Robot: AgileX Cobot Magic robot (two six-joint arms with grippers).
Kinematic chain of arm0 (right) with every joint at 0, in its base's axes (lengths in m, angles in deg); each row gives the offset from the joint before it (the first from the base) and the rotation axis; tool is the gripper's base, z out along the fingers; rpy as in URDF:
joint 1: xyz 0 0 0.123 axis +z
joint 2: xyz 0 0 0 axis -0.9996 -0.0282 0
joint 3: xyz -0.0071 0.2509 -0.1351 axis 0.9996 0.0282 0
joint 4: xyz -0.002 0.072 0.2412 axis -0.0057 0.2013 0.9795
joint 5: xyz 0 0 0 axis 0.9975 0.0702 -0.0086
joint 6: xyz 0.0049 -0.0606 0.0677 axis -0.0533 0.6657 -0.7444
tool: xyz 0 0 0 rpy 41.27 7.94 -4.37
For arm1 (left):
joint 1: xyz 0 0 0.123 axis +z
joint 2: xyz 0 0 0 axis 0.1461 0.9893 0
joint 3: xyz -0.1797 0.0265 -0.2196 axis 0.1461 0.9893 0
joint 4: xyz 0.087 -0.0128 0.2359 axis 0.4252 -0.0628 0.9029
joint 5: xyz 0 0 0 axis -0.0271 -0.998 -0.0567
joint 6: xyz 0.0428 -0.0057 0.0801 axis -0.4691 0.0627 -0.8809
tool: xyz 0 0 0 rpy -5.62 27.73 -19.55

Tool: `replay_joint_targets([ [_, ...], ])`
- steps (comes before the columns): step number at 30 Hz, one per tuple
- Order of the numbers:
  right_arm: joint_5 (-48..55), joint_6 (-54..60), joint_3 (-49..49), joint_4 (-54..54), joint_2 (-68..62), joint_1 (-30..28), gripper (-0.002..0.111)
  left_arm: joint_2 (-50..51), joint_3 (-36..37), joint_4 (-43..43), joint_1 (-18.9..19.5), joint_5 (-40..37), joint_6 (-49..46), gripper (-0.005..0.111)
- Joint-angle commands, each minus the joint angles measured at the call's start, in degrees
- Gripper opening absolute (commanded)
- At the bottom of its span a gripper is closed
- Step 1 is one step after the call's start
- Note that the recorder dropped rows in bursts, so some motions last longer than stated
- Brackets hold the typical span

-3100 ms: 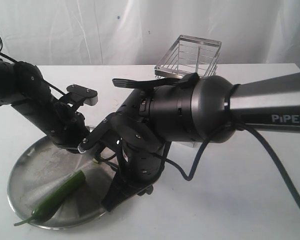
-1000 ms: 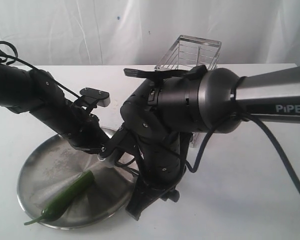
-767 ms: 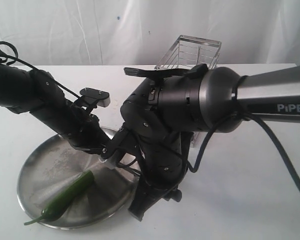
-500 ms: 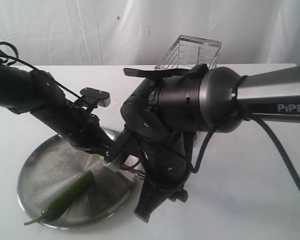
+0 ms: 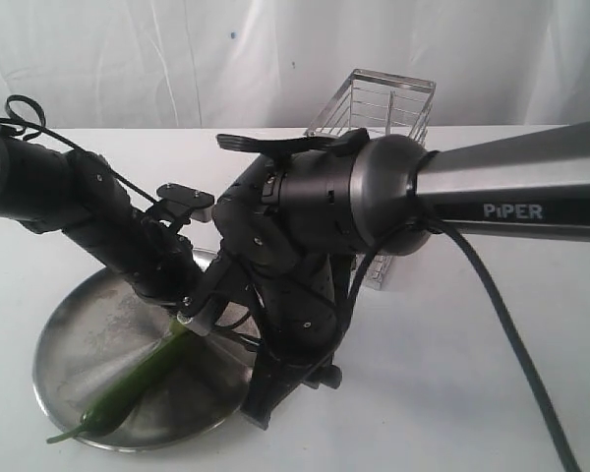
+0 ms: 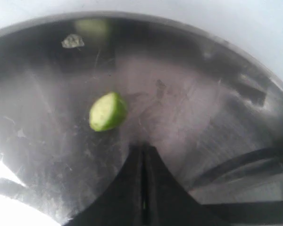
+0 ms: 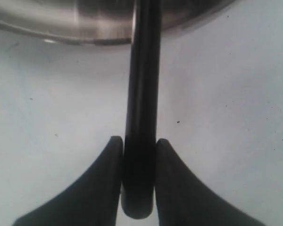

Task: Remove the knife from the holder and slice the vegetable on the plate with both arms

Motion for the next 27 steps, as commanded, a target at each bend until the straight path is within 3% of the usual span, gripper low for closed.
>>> replay_joint_targets([
  [1,0.89,0.55,-2.06,-2.43,0.01,-0.15,0.0,1.19,0.87,0.94,-0.35,-2.95,-0.12,0.0],
  [3,1.77,0.51,-2.76,-3.41,0.01,-0.15,0.0,0.49,0.09,0.86,-0.35,-2.12,0.11,0.002],
  [7,2.59,0.4,-2.76,-3.41,0.01,-0.15,0.0,-3.84,-4.1,0.97,-0.35,-1.88,0.19,0.025],
  [10,2.48,-0.15,-2.76,-3.53,0.01,-0.15,0.0,-6.67,-6.89,1.11,0.47,-2.02,1.24,0.036],
  [18,0.9,-2.76,-2.49,-3.02,0.61,-0.15,0.0,-13.45,-8.16,1.34,5.82,-6.24,4.14,0.037],
  [27,-5.7,-2.76,-2.41,0.33,1.0,-0.15,0.0,-18.48,-4.29,1.19,6.51,-8.29,5.27,0.037],
])
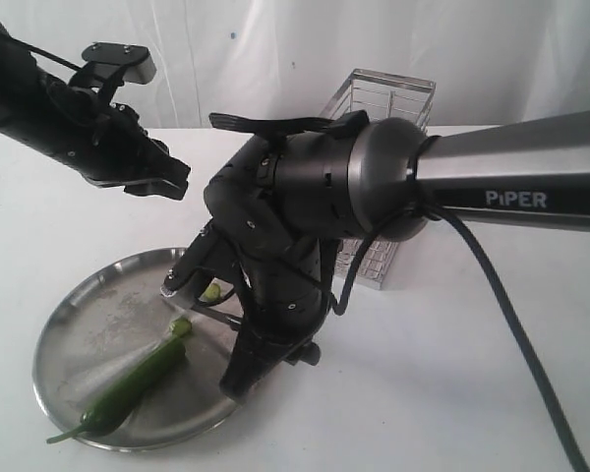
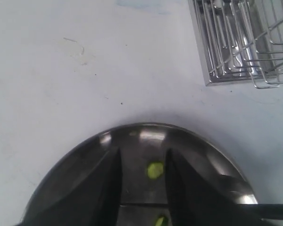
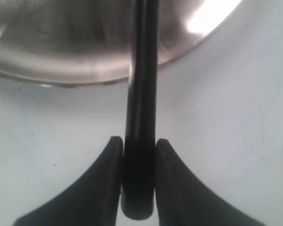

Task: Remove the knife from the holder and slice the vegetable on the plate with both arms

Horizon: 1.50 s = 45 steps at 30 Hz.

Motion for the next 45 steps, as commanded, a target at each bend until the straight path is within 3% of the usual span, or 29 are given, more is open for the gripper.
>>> replay_joint_targets([
  [1,-2.88,-0.25,-0.01,1.37,0.69,-0.15,0.0,-3.18,3.49,-0.51,0.27,-1.11,1.53,0.037],
  [12,-7.74,-0.12,-0.01,2.33,0.44,-0.15,0.001,-9.64,11.98,-0.6,0.27,1.75,1.78,0.037],
  [19,-9.66,-0.25,-0.01,7.18,-2.24,-0.15,0.032,-12.62,14.77,-0.6,0.27,1.65,3.22,0.037],
  [23,-11.73,-0.25,-0.01,7.48,-2.59,-0.15,0.037,-15.01,16.69,-0.6,0.27,1.65,3.22,0.037],
  [31,-15.97,-2.13,-0.01,7.19,2.33,-0.15,0.037,-24.33,17.35,-0.38,0.27,3.4,3.22,0.034],
  [37,-17.17,-2.13,0.11,6.15,6.42,-0.15,0.035,-31.67,17.35,-0.38,0.36,3.11,3.22,0.001],
  [42,-22.75,-2.24,4.8,7.13,11.56,-0.15,0.004,-38.88,19.56,-0.38,0.36,2.17,3.5,0.0],
  [45,-28.45,-3.92,9.72,7.59,16.55,-0.15,0.0,-44.2,24.23,-0.38,0.36,2.82,3.99,0.0],
])
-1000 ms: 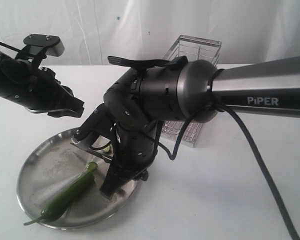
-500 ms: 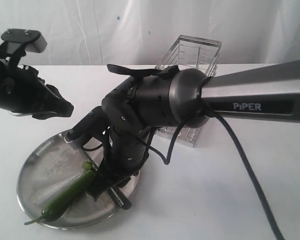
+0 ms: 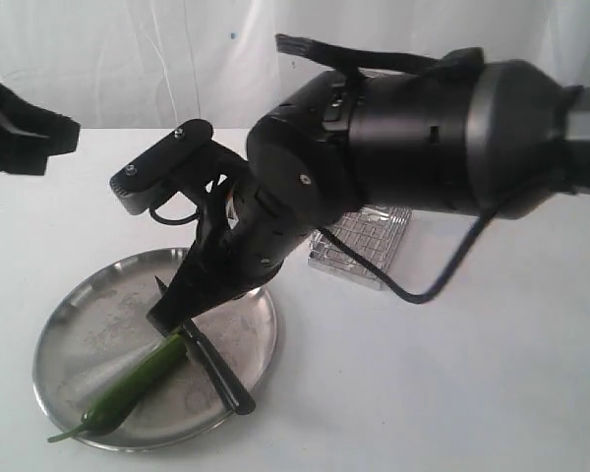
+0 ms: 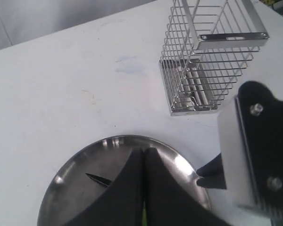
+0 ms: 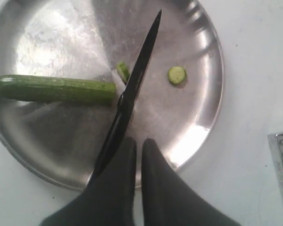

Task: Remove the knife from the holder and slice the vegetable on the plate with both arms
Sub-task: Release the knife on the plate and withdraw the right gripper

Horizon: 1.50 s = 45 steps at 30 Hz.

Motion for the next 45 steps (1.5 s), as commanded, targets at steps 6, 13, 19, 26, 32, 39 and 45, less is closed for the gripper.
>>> replay_joint_targets([
  [6,-17.53,-6.17,17.63,2.44,18.59,0.75,0.0,-20.67,15.42,-1.47,0.35,0.99,2.33,0.0],
  [13,-26.08,-6.17,29.59,3.16,35.7,2.98,0.0,-35.12,23.01,-1.47,0.35,0.45,2.67,0.0],
  [19,-24.26,-7.18,32.14,3.16,45.67,2.98,0.0,-40.03,23.97,-2.39,0.35,-1.19,5.47,0.0],
  [26,-23.49,-7.29,32.14,3.16,52.2,2.98,0.0,-40.75,23.97,-3.13,0.35,-1.32,6.06,0.0],
  [32,-23.49,-7.29,32.14,3.16,55.06,2.98,0.0,-40.75,23.97,-3.13,0.35,-1.32,6.06,0.0],
  [39,-27.03,-1.22,40.74,1.27,63.04,-7.35,0.0,-40.75,23.97,-3.13,0.35,-1.32,6.06,0.0],
  [45,-33.54,-1.22,63.57,8.05,78.6,-20.57,0.0,-40.75,23.97,-3.13,0.35,-1.34,6.06,0.0],
])
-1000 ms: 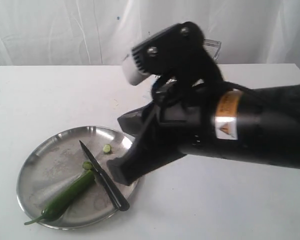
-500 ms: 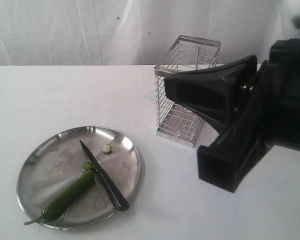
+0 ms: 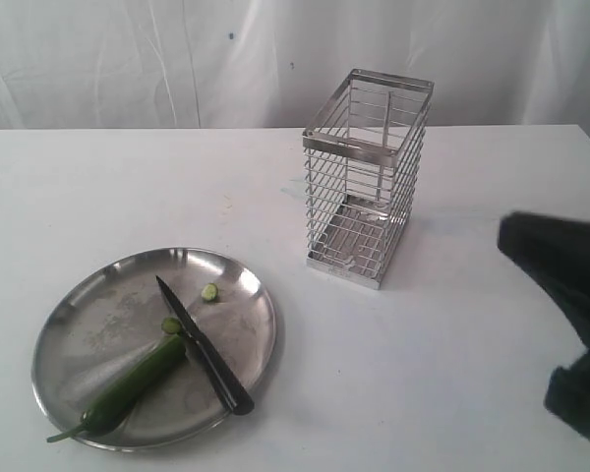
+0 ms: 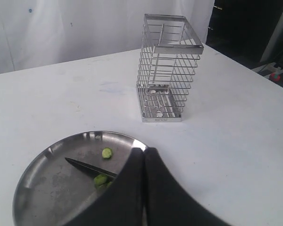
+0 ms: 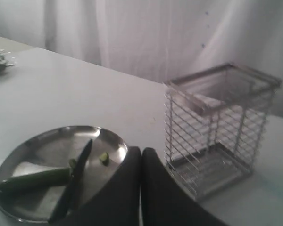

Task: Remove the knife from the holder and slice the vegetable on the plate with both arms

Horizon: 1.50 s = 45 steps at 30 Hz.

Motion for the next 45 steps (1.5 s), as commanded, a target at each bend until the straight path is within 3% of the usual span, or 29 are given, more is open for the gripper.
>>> replay_joint_targets([
  [1,-2.34,0.72,11.43,2.07,10.57,-6.27,0.0,-0.48,0.4,-1.0,0.26,-0.32,0.53,0.0],
  [7,-0.25,0.72,19.74,2.07,22.1,-11.45,0.0,-0.48,0.4,-1.0,0.26,-0.32,0.53,0.0],
  [13,4.85,0.63,20.44,2.07,28.05,-12.37,0.0,-0.48,0.4,-1.0,0.26,-0.32,0.53,0.0],
  [32,5.1,0.63,20.44,2.07,28.31,-12.37,0.0,-0.48,0.4,-1.0,0.26,-0.06,0.53,0.0],
  [35,5.1,0.63,20.44,2.07,28.31,-12.37,0.0,-0.48,3.5,1.92,0.26,5.3,0.53,0.0],
  [38,5.2,0.63,20.44,2.07,28.31,-12.37,0.0,-0.62,9.75,7.1,0.26,18.46,0.53,0.0],
  [41,5.2,0.63,20.44,2.07,28.31,-12.37,0.0,-0.62,17.35,7.1,0.26,28.48,0.97,0.0],
  [45,5.2,0.63,20.44,2.07,28.31,-12.37,0.0,-0.62,25.43,10.22,0.26,33.83,5.13,0.0],
])
